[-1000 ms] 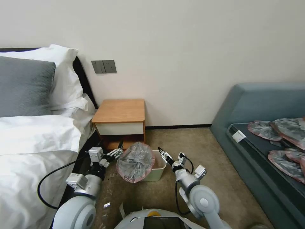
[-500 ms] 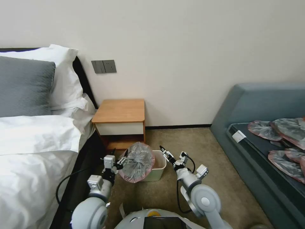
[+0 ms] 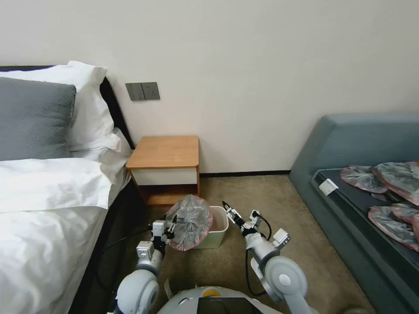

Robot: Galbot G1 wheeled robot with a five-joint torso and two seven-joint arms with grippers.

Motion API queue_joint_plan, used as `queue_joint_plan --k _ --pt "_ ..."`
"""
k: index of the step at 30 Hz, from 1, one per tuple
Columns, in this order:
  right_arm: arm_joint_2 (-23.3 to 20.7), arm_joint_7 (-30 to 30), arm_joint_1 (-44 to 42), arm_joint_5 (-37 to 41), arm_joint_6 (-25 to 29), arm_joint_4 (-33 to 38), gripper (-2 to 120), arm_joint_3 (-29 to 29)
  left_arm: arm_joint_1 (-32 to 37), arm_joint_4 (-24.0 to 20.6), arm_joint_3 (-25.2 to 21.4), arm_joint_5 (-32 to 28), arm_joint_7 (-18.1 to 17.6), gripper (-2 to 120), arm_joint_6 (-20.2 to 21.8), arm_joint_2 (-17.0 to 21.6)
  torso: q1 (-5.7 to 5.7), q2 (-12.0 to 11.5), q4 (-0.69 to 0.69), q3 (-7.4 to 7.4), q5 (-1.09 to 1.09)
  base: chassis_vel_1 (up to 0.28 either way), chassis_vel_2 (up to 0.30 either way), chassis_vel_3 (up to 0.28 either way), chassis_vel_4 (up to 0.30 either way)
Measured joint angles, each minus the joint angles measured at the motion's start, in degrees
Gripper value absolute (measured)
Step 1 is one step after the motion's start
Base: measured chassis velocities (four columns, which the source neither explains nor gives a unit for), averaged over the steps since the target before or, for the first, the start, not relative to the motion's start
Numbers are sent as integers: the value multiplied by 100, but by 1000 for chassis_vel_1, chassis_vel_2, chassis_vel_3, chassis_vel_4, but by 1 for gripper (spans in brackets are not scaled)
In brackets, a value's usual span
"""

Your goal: Pick up the garbage bag from the table and place it over the trash can.

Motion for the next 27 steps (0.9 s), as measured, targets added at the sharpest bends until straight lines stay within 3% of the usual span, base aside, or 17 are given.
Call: queue_joint_plan --k 6,27 --pt "43 -82 -121 -109 25 18 100 5 -197 220 126 0 -148 57 100 -47 0 0 0 0 0 0 0 0 0" --pt "156 -136 -273 -304 160 0 100 -80 -949 699 480 -182 -577 54 645 -90 0 0 0 0 0 0 0 0 0"
